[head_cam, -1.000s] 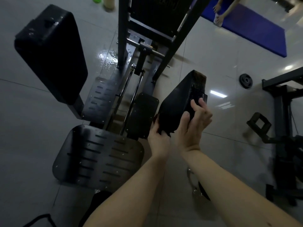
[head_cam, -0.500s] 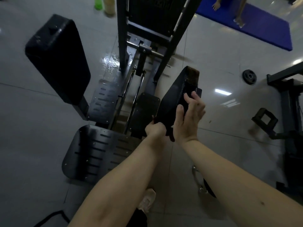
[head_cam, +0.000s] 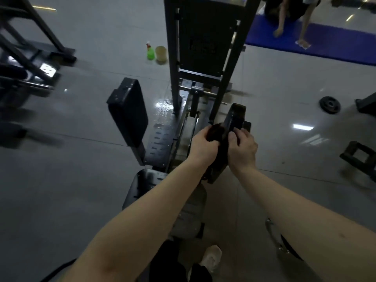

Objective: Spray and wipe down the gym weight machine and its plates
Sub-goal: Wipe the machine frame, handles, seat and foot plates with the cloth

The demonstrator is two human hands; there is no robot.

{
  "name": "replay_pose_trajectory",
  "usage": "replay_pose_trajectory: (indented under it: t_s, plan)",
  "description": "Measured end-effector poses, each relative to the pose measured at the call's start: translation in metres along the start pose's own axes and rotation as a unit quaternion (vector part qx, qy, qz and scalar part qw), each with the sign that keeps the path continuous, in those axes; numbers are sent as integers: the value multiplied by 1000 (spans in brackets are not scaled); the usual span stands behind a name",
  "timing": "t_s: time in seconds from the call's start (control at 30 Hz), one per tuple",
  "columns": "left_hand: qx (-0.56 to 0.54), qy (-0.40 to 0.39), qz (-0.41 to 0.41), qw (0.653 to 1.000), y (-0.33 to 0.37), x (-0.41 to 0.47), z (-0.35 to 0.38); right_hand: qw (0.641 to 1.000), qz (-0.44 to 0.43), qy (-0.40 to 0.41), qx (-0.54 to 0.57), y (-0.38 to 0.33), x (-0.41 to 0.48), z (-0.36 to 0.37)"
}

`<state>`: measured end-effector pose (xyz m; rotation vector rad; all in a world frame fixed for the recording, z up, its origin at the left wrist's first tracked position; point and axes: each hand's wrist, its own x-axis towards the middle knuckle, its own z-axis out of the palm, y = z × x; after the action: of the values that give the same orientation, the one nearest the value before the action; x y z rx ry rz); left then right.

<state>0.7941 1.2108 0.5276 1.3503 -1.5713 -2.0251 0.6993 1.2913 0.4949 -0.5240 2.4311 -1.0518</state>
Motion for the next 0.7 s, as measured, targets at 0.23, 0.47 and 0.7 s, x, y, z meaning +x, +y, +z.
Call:
replay_pose_trajectory:
  t_s: [0.23, 0.47, 0.7]
  plan:
    - [127, 3, -11, 992, -5, -26, -79, 865, 263, -202, 376, -63, -60, 46]
    - [134, -7, -34, 990, -6, -17, -171, 835, 282, -256, 397, -93, -62, 116]
    - [229, 12, -23, 973, -7, 1, -248, 864, 269, -262, 337, -124, -54, 181]
